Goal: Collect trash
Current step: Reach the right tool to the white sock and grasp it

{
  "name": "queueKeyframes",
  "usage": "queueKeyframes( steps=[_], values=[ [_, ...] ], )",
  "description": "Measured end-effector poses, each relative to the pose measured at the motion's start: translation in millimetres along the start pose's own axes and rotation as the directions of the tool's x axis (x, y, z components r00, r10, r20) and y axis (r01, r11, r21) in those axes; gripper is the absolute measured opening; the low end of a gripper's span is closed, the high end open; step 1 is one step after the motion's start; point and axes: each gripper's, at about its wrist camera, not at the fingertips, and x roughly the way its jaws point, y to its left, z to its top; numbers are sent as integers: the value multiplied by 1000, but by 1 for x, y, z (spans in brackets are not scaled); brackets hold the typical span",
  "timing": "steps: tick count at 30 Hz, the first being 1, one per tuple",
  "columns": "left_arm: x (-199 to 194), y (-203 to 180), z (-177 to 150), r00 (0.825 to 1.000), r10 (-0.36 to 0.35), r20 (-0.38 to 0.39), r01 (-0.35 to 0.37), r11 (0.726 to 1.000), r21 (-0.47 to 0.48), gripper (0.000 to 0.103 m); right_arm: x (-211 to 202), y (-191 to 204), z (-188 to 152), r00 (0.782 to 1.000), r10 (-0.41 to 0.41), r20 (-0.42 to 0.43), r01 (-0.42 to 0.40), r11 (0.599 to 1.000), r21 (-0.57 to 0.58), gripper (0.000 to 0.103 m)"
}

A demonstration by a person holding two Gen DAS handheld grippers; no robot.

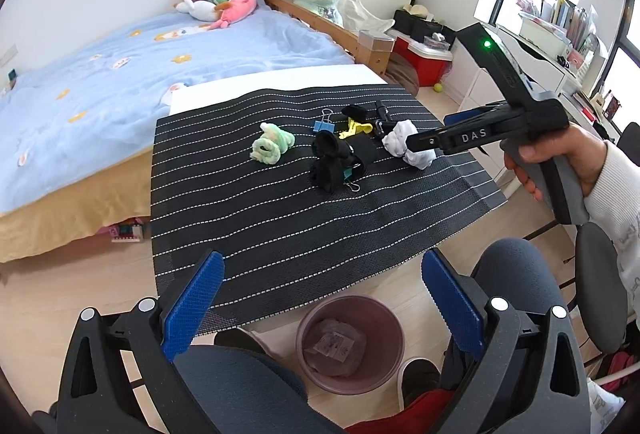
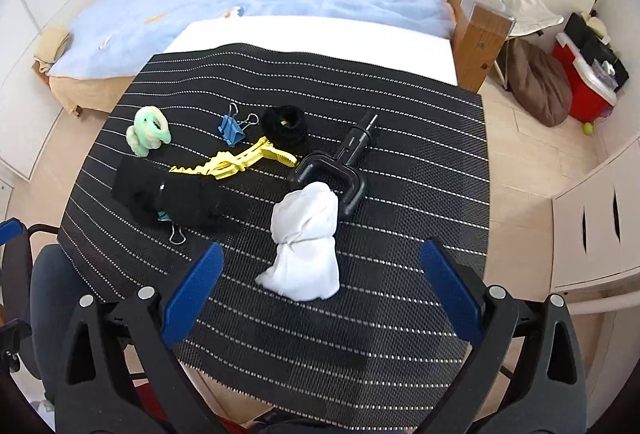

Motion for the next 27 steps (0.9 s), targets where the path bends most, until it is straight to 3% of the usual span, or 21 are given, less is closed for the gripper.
queueKeyframes(
  steps=[12,27],
  values=[
    [3,6,1,1000,4,-6,-4,1000,-9,95,20,-5,-2,997,62,-54,-61,998,20,36],
    [8,8,21,1000,7,9,-7,1000,15,95,-3,-4,-8,996,87,8,-88,996,29,29]
  ],
)
